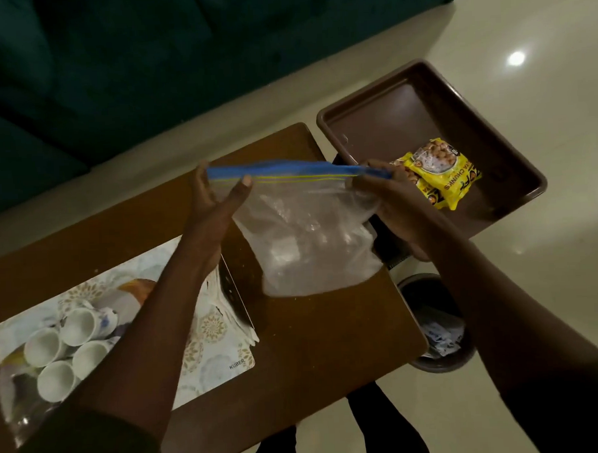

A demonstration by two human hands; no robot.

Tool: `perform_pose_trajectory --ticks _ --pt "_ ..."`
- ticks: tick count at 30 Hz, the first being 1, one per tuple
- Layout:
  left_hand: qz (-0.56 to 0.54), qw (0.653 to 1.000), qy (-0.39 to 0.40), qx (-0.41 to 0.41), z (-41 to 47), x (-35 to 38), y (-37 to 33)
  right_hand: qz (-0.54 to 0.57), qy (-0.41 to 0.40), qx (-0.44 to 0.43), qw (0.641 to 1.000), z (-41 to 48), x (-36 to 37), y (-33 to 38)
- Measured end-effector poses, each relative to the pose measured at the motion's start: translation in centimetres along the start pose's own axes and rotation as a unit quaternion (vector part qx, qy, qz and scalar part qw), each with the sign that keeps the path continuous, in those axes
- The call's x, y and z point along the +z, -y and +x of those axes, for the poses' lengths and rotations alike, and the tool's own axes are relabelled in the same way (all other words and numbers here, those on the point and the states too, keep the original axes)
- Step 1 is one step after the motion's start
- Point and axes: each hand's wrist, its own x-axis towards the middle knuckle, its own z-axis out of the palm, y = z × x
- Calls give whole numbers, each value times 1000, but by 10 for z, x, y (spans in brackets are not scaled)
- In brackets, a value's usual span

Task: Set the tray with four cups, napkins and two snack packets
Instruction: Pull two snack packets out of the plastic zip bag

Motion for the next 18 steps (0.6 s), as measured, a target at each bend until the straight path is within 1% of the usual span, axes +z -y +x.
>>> perform_pose_trajectory --ticks 1,3,4,5,7,9,10,11,13,14,15,16,17,18 --pt "-18 998 43 -40 -3 -4 9 14 4 11 1000 0 0 -1" --pt "-56 989 112 -84 -11 -8 24 46 -11 8 999 1 1 -3" --pt "-69 985 128 -95 -16 -7 29 56 -25 -4 998 1 2 -5" --pt "-86 983 128 -104 -20 -6 33 72 -46 -14 996 0 4 -8" --pt "-118 980 111 -117 -26 0 40 119 -95 -14 988 -3 5 -16" --pt "-124 981 87 -121 -31 8 43 131 -108 13 985 -6 5 -23" --pt "-122 983 64 -120 -32 12 45 106 -93 34 989 -9 5 -25" --pt "-122 985 38 -118 -33 14 47 76 -59 47 994 -13 5 -25" --pt "-132 985 -12 -113 -32 18 47 40 31 55 997 -20 5 -27" --pt "-135 985 -29 -107 -31 20 46 27 62 62 996 -24 4 -30" --pt "-131 985 -44 -99 -29 21 44 16 75 72 994 -28 4 -33" --pt "-106 989 -63 -85 -28 23 43 13 72 84 994 -31 4 -36" --pt "-43 993 -89 -65 -26 22 42 22 50 89 995 -33 4 -39" --pt "40 992 -113 -39 -23 21 43 34 1 88 996 -35 4 -42"
